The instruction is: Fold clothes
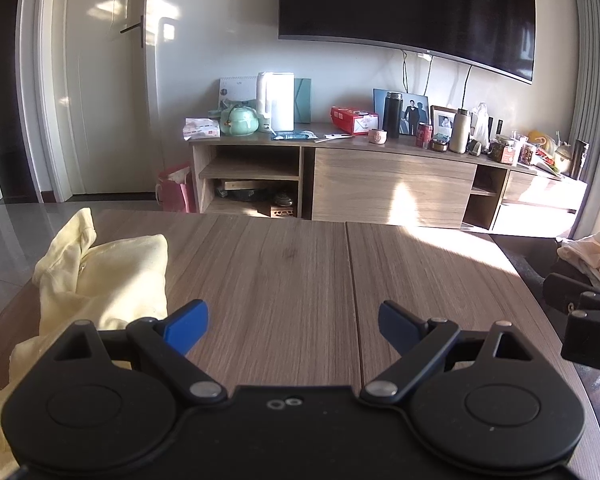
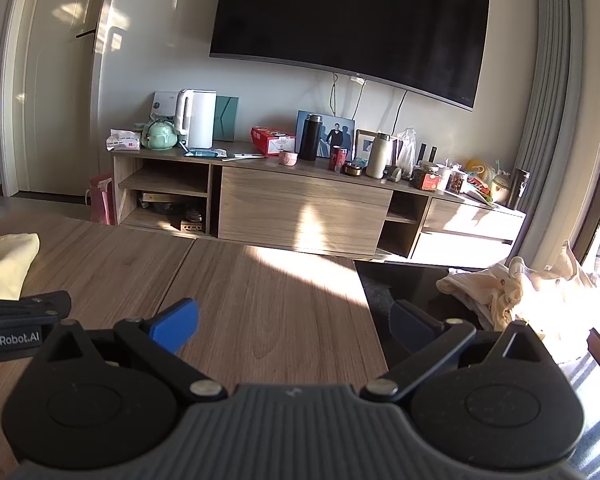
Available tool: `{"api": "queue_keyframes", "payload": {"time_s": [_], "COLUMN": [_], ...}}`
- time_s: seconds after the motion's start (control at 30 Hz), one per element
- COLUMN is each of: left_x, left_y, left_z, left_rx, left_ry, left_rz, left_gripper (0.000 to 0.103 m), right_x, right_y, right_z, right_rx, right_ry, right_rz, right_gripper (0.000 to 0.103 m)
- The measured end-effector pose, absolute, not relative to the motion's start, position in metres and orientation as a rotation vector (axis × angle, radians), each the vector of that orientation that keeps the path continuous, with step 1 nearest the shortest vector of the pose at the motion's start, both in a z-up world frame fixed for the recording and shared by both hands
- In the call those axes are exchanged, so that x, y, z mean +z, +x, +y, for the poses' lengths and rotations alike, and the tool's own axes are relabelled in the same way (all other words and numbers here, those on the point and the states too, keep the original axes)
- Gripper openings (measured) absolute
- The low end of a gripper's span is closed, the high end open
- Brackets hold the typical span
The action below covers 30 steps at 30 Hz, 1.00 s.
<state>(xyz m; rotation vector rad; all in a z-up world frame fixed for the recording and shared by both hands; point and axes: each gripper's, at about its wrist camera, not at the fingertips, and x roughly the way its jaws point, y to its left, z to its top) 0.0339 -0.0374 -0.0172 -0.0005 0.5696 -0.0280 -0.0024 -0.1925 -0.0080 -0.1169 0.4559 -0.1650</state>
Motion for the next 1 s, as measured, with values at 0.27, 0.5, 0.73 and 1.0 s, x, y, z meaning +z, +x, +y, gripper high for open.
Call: {"api": "queue_keyframes", "payload": {"time_s": [0.27,0.5,0.73,1.0], "left_x": [-0.018,-0.02,-0.02,-0.021], "left_y": [0.034,0.034,0.034,0.034], "left_z": [-0.037,-0.036,-0.036,-0.036], "left_rx": [-0.03,-0.034,-0.036,-0.038], "left_ry": [-0.001,-0.004,0.001,0.0], "left_rz": [0.577,0.582,0.578,0.578], "left_gripper": [0.093,0.093,0.093,0.093], "right_x": [-0.009,-0.009,-0.009,-0.007], "right_y": [-0.001,-0.002,-0.004,-0.011], "right_z": [-0.194,-0.193,-0.193,-0.189], "right_rx": [-0.158,-0.156,-0.163,-0.195], "right_ry": [-0.106,-0.106,-0.116,-0.146], "right_rz": [0.478,0.472,0.46,0.378], "right_gripper": [0.103,0.103,0.103,0.103]}}
